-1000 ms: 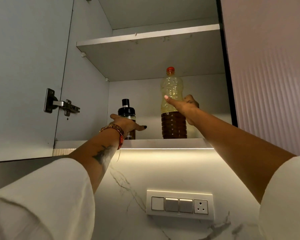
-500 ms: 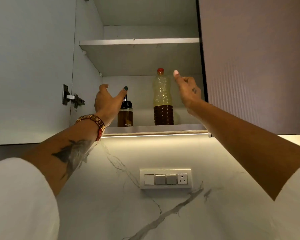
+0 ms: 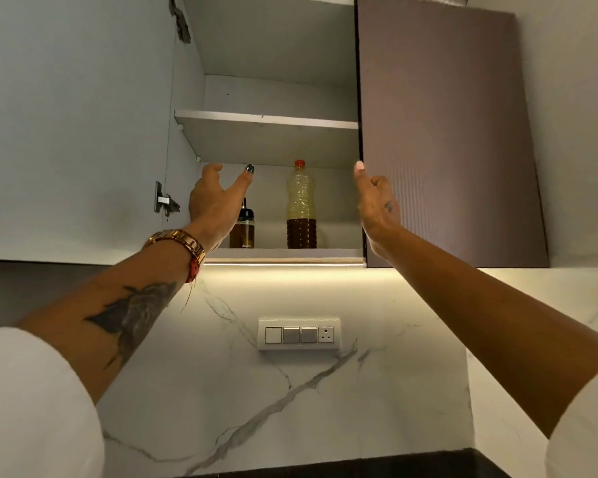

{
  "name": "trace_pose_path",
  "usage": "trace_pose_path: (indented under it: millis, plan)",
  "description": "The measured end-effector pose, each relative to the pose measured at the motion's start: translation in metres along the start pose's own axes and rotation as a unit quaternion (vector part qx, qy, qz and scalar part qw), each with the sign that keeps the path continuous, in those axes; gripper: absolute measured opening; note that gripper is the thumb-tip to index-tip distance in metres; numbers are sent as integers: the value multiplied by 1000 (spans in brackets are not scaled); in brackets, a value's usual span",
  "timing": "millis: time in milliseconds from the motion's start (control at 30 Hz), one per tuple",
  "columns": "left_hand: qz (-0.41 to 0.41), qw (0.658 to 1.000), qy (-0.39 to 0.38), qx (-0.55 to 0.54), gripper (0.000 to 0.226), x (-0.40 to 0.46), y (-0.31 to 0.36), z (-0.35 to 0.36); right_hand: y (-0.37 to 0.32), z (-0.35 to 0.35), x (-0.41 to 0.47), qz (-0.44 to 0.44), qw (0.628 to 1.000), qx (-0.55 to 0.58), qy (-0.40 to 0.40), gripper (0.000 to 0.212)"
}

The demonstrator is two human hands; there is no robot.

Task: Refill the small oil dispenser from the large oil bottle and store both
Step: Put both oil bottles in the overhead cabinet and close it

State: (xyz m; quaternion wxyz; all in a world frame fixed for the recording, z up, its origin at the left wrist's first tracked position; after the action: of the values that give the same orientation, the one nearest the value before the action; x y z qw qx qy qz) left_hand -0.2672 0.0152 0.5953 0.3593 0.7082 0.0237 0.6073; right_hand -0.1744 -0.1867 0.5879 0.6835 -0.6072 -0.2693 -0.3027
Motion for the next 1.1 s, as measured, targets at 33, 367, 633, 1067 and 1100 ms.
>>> trace_pose_path:
  millis: [33,367,633,1067,1100]
  plan:
    - [-2,1000,-2,-2,60,-6,7,-7,-7,-4,-9,2,1000,5,-1,51]
    - [-18,998,-47,-27,56,-77,60,-76,-78,-35,-102,7,999,20,38,33]
    - [18,992,-86,-92,54,-102,89,-137,-143,-29,-177,2,996,23,82,43]
    - [76,963,-165,-197,55,-124,113,-232,-225,24,-291,18,992,20,121,21]
    - [80,963,-163,-198,54,-126,114,-239,-230,28,-297,19,992,18,120,19]
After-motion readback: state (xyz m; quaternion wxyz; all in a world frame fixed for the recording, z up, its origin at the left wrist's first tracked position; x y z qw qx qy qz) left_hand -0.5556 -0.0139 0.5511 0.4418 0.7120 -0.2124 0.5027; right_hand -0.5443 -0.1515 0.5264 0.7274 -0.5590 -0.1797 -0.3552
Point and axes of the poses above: each hand's wrist, its own x-axis towards the middle knuckle, its own z-axis out of the palm, y = z × x, the point moved 2 cm from there along x, towards the middle knuckle
